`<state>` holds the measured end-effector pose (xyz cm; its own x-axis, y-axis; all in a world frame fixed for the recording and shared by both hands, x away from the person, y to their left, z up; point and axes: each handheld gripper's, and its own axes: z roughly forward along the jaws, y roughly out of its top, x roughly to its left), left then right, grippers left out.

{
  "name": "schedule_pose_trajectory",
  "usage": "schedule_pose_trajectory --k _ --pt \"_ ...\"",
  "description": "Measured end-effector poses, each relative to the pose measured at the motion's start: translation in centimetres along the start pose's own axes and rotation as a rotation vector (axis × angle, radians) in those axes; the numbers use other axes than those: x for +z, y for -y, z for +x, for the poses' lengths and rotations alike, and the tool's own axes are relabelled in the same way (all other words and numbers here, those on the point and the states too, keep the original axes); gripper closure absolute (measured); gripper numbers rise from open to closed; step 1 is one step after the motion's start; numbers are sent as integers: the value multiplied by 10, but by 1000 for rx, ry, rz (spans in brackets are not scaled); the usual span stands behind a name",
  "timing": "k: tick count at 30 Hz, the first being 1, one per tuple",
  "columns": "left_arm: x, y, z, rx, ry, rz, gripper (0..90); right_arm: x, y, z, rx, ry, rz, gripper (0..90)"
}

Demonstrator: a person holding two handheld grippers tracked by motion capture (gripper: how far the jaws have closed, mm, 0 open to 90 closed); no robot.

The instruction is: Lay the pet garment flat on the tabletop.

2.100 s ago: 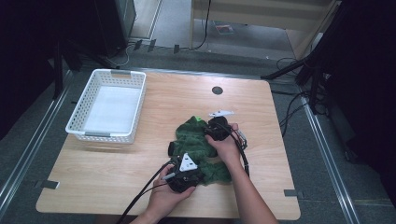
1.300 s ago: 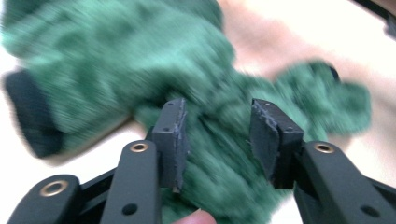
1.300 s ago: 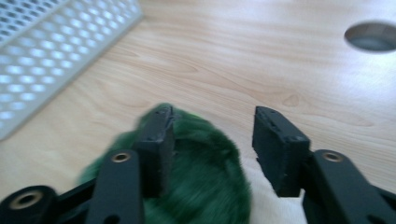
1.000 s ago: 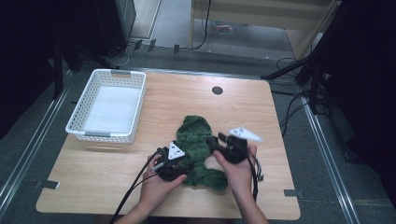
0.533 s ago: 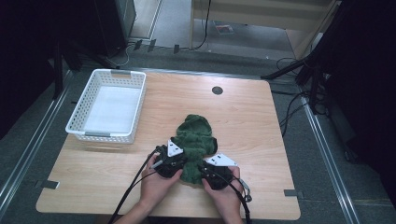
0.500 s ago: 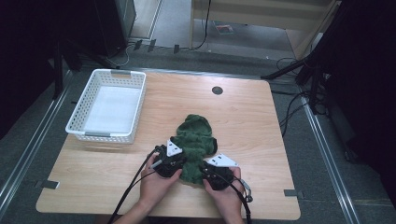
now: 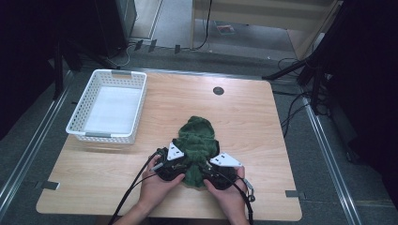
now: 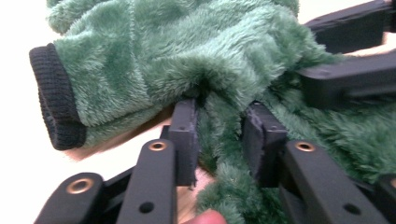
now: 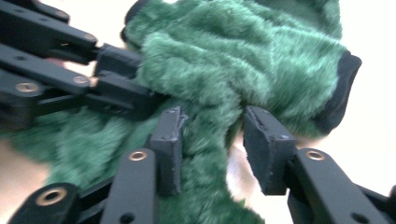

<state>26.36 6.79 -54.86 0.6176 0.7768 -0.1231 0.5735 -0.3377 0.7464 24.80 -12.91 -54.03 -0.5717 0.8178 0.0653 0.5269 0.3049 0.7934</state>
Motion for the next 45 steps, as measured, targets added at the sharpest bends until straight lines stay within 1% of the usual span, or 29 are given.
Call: schedule_pose_trajectory --k 1,2,3,5,8,11,15,17,18,19,20,21,22,23,24,25,26,27,29,31,33,34,35,37,39,40,41,43,45 --pt "0 0 0 2 -4 1 696 3 -1 0 -8 9 5 621" --pt "0 0 0 4 -7 3 709 5 -2 0 -6 10 12 675" --pt "0 0 0 5 -10 5 726 6 -2 1 -8 7 20 759" --pt "-1 0 0 3 -31 4 742 5 -1 0 -32 20 21 810" --pt "-1 0 0 13 -59 4 755 1 2 -4 -39 20 27 833" --pt "-1 1 -2 30 -75 2 758 -2 6 -10 -70 35 41 835" --pt "-1 1 0 39 -80 1 757 -4 10 -19 -46 35 54 833" --pt "-1 1 2 26 -84 -4 753 -5 11 -22 -32 26 60 834" --pt "-1 1 3 18 -77 -5 750 -5 12 -24 -27 22 59 833" --pt "-1 1 3 22 -76 -3 741 -5 12 -26 -16 15 59 824" --pt "0 1 2 23 -70 -7 718 -5 12 -27 -12 5 59 792" --pt "0 2 1 32 -49 -10 659 -5 12 -28 -3 -21 62 718" --pt "-1 2 1 50 -24 -7 608 -6 11 -28 2 -45 65 669" --pt "-3 4 3 48 28 -15 572 -9 10 -29 3 -59 52 633" --pt "-5 5 5 42 53 -30 531 -16 9 -30 4 -71 24 588" --pt "-8 6 9 33 70 -48 516 -20 8 -31 7 -80 10 572" --pt "-13 7 14 14 84 -71 502 -26 6 -32 13 -88 -8 565" --pt "-16 7 17 1 90 -82 487 -33 4 -35 13 -97 -39 565" --pt "-24 7 24 -35 110 -127 476 -43 0 -38 22 -100 -77 583" --pt "-30 2 27 -45 116 -181 477 -49 -5 -41 41 -93 -120 636" --pt "-31 -6 25 -57 107 -209 498 -49 -12 -42 54 -90 -156 701" --pt "-29 -11 22 -58 90 -202 511 -46 -17 -41 69 -89 -168 721" --pt "-24 -15 18 -60 71 -193 526 -41 -21 -39 71 -82 -169 742" --pt "-13 -21 11 -37 43 -167 549 -26 -25 -33 68 -68 -158 787" --pt "0 -23 6 -21 -6 -98 560 -9 -23 -28 59 -75 -109 796" --pt "5 -22 6 -16 -22 -76 563 -1 -20 -27 55 -81 -81 791" --pt "7 -21 5 -14 -42 -51 563 5 -17 -26 39 -77 -47 783" --pt "8 -19 5 1 -59 -25 563 8 -10 -27 16 -45 -10 763" --pt "9 -17 6 26 -85 2 558 7 -7 -30 33 -50 17 715"
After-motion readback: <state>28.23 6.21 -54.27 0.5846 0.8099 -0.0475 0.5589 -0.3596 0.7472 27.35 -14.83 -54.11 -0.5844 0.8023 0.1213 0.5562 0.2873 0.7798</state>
